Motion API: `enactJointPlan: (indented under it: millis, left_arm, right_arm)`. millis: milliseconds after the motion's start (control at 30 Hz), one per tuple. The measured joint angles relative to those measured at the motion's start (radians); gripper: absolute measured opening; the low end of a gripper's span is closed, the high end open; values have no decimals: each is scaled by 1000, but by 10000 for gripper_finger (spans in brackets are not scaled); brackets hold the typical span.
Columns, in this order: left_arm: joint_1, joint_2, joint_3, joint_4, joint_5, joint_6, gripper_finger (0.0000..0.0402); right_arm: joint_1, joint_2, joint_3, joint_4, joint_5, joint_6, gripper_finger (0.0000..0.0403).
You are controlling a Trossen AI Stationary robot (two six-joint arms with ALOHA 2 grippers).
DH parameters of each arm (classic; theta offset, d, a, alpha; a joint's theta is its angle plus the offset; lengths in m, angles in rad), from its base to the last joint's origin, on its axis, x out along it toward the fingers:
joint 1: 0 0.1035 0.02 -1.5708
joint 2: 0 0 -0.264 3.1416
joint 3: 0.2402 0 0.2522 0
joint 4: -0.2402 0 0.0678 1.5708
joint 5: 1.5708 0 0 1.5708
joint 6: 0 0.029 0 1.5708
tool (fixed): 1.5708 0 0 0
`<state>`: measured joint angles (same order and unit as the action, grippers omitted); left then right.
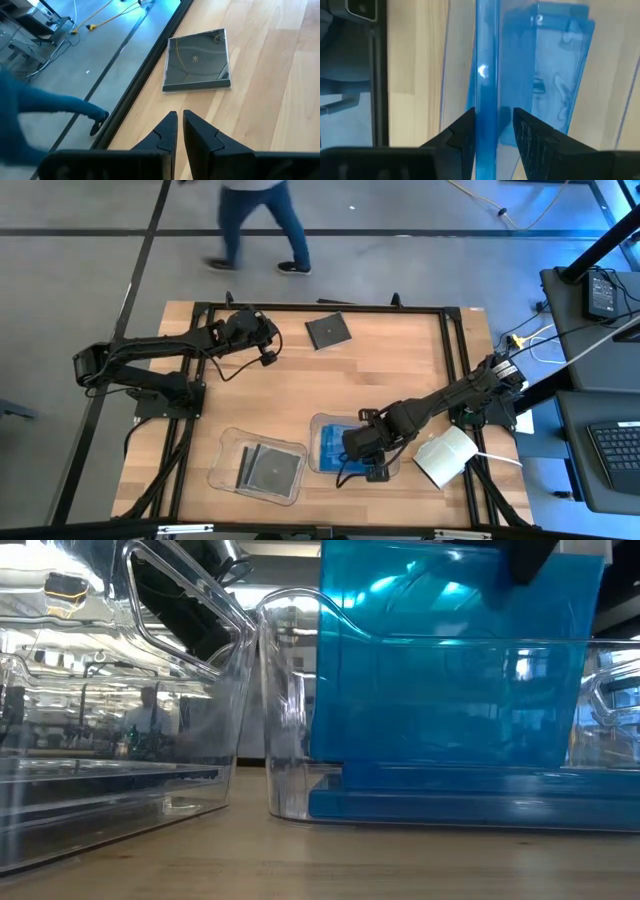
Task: Pick & place jewel cases by type
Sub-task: Put the blue CD case into the right transparent bin
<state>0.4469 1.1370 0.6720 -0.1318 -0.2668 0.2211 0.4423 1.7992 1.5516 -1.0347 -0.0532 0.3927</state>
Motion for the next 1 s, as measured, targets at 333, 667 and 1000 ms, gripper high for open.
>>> enactJointPlan:
  millis: [333,667,1000]
  left_arm:
    - [0,0,0,0,64,-16,27]
    - [0,0,0,0,86,-19,24]
    - [0,0,0,0,86,-27,28]
  right_arm:
    - [-1,0,-33,54,75,-31,128]
    - [-4,0,-56,96,57,-12,128]
    - [-5,0,-56,127,85,-60,128]
